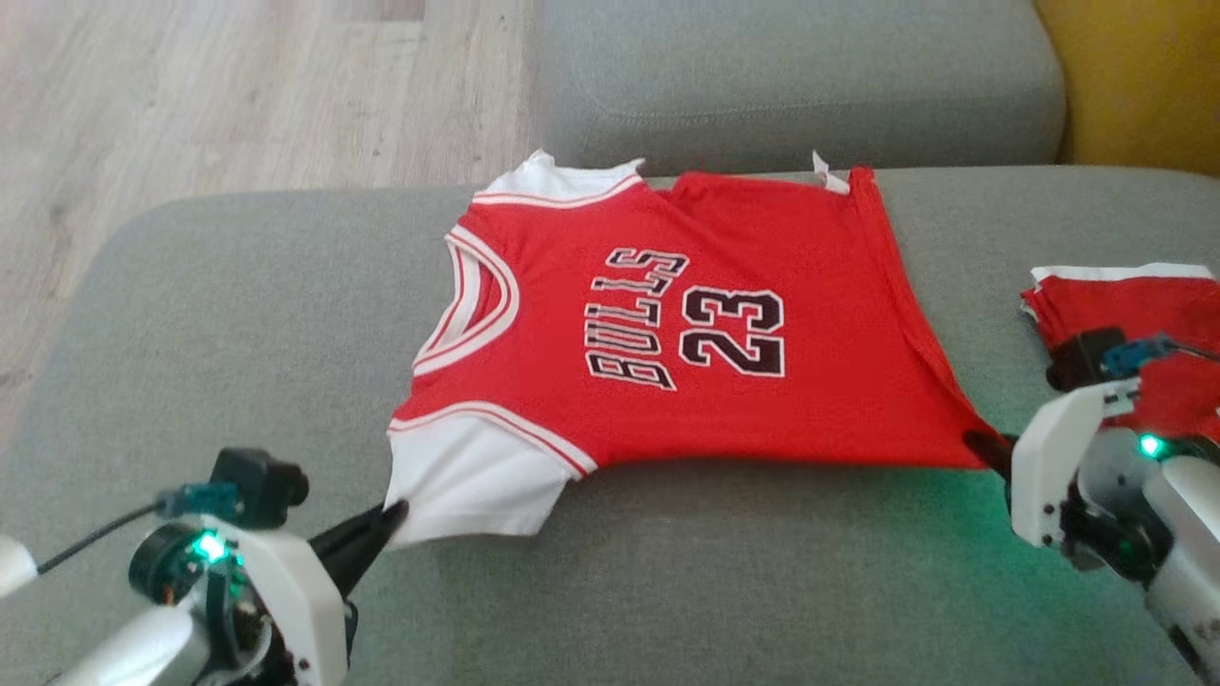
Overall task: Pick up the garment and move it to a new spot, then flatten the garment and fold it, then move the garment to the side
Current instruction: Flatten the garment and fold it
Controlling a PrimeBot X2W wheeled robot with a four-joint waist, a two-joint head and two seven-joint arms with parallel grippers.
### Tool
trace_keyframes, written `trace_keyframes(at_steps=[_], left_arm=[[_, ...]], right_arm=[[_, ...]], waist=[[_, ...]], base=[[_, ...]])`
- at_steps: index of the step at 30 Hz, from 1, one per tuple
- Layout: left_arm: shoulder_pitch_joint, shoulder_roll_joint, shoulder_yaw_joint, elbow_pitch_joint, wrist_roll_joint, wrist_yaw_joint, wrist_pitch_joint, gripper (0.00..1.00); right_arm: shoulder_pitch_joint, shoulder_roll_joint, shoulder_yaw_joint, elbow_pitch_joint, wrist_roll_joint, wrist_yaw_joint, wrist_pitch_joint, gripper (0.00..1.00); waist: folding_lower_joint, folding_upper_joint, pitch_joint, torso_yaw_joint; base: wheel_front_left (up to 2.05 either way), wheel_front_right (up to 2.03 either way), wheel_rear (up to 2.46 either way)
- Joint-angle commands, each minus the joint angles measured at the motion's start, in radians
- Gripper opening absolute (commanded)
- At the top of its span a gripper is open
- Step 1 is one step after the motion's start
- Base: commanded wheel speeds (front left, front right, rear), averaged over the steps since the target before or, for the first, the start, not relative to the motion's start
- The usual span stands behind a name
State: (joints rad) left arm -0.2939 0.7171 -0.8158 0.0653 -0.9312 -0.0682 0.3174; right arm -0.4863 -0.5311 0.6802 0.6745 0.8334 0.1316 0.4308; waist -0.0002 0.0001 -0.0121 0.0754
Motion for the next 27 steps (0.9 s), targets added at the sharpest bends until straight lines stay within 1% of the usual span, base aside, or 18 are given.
trace_keyframes(at_steps=[1,3,6,8,11,15,18,22,23,27], left_arm=[[-0.042,0.055,0.049,-0.050,-0.006,0.016,0.002,0.00],[-0.035,0.057,0.057,-0.080,-0.009,0.037,-0.002,0.00],[-0.047,0.054,0.066,-0.097,0.001,0.059,-0.006,0.00],[-0.076,0.041,0.073,-0.093,0.008,0.069,-0.004,0.00],[-0.119,0.029,0.075,-0.072,0.018,0.068,0.007,0.00],[-0.203,0.009,0.074,-0.015,0.041,0.050,0.032,0.00],[-0.282,0.001,0.062,0.040,0.075,0.027,0.061,0.00],[-0.387,-0.031,0.052,0.124,0.095,-0.001,0.095,0.00],[-0.387,-0.031,0.052,0.124,0.095,-0.001,0.095,0.00],[-0.488,-0.068,0.038,0.225,0.120,-0.023,0.115,0.00]], right_arm=[[0.006,-0.049,0.000,-0.055,0.018,-0.001,0.006,0.00],[0.021,-0.064,-0.017,-0.093,0.036,-0.001,0.012,0.00],[0.027,-0.070,-0.041,-0.122,0.036,-0.001,0.022,0.00],[0.016,-0.065,-0.071,-0.126,0.008,-0.001,0.031,0.00],[-0.011,-0.043,-0.105,-0.123,-0.019,-0.001,0.042,0.00],[-0.056,-0.013,-0.145,-0.120,-0.053,-0.001,0.066,0.00],[-0.098,0.009,-0.168,-0.109,-0.082,-0.001,0.087,0.00],[-0.157,0.040,-0.195,-0.089,-0.115,-0.001,0.106,0.00],[-0.157,0.040,-0.195,-0.089,-0.115,-0.001,0.106,0.00],[-0.216,0.071,-0.211,-0.056,-0.150,-0.001,0.118,0.00]], waist=[[0.0002,-0.0001,-0.006,-0.005],[0.0002,-0.0001,-0.004,-0.007],[0.0002,-0.0001,0.009,-0.009],[0.0002,-0.0001,0.033,-0.009],[0.0002,-0.0001,0.065,-0.012],[0.0002,-0.0001,0.113,-0.017],[0.0002,-0.0001,0.147,-0.024],[0.0002,-0.0001,0.194,-0.030],[0.0002,-0.0001,0.194,-0.030],[0.0002,-0.0001,0.236,-0.037]], base=[[0.00,0.00,0.00],[0.00,0.00,0.00],[0.00,0.00,0.00],[0.00,0.00,0.00],[0.00,0.00,0.00],[0.00,0.00,0.00],[0.00,0.00,0.00],[0.00,0.00,0.00],[0.00,0.00,0.00],[0.00,0.00,0.00]])
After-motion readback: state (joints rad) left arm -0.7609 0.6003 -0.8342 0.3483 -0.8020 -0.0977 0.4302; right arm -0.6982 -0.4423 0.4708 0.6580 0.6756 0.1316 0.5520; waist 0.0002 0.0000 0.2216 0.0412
